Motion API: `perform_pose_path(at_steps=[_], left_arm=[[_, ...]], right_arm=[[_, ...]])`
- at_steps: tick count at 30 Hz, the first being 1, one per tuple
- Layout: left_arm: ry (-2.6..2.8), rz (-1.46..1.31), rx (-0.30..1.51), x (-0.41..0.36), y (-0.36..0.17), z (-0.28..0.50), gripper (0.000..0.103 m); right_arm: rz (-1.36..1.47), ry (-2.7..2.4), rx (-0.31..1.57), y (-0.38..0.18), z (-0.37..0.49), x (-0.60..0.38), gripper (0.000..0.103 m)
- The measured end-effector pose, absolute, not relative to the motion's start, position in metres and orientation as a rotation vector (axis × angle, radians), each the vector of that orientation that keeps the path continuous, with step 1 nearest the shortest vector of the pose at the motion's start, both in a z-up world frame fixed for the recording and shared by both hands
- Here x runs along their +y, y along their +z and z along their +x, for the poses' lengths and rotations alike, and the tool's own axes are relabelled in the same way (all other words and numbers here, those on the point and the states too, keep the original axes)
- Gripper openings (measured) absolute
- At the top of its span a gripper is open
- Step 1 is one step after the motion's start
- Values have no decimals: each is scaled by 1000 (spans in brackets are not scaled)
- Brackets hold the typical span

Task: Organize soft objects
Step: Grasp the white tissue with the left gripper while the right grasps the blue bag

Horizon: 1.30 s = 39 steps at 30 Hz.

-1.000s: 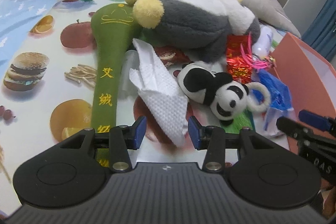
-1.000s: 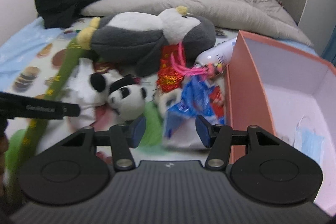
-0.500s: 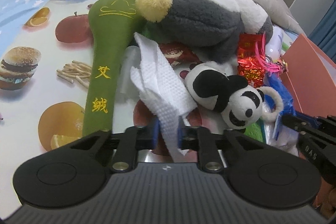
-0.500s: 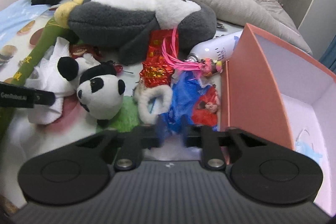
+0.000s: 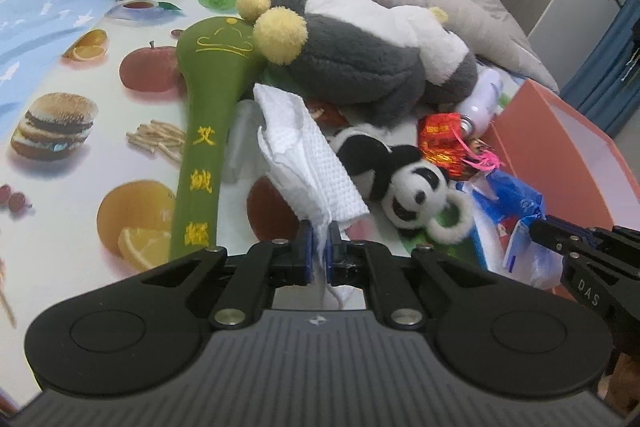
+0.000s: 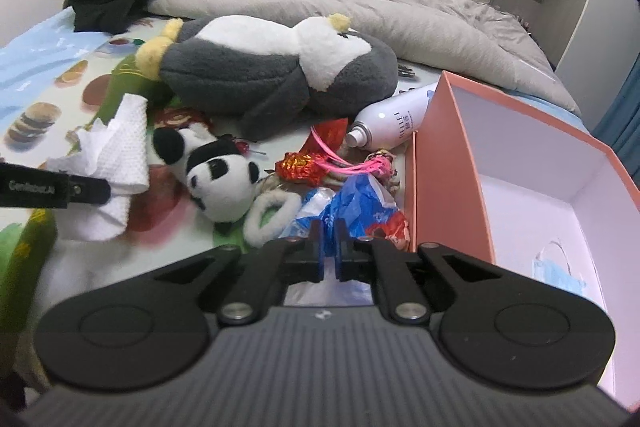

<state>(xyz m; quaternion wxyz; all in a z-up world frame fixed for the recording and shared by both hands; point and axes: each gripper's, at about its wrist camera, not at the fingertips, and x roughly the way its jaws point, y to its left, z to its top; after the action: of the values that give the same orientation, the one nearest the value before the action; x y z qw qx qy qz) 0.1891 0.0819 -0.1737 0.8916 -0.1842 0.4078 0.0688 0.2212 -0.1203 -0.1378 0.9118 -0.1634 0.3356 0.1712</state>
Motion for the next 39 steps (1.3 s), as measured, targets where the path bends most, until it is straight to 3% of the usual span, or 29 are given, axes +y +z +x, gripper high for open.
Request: perform_pose_path(at_steps=[20, 21, 22, 23, 24, 25, 26, 36, 39], left_arm=[[71, -407, 966, 50, -189, 120, 9], [71, -409, 972, 50, -190, 119, 12], [71, -416, 975, 51, -190, 118, 22], [68, -426, 976, 52, -189, 116, 31], [72, -433, 972, 53, -188, 115, 51], [80, -437, 957, 54, -187, 112, 58], [84, -435, 938, 54, -185, 109, 59], [135, -451, 925, 57, -188, 122, 59], [163, -436, 936, 55, -192, 129, 62]], right_arm=[[-244, 417, 768, -138, 139, -146, 11], [-240, 413, 772, -137, 138, -146, 11], [-237, 412, 772, -136, 137, -146, 12], [-234, 412, 768, -135, 134, -147, 19], [-229, 415, 764, -134, 132, -148, 26], [-224, 415, 759, -132, 130, -148, 42], [-221, 415, 753, -132, 129, -149, 50], [-139, 346, 773, -142, 143, -151, 50], [-99, 329, 788, -146, 151, -152, 55]])
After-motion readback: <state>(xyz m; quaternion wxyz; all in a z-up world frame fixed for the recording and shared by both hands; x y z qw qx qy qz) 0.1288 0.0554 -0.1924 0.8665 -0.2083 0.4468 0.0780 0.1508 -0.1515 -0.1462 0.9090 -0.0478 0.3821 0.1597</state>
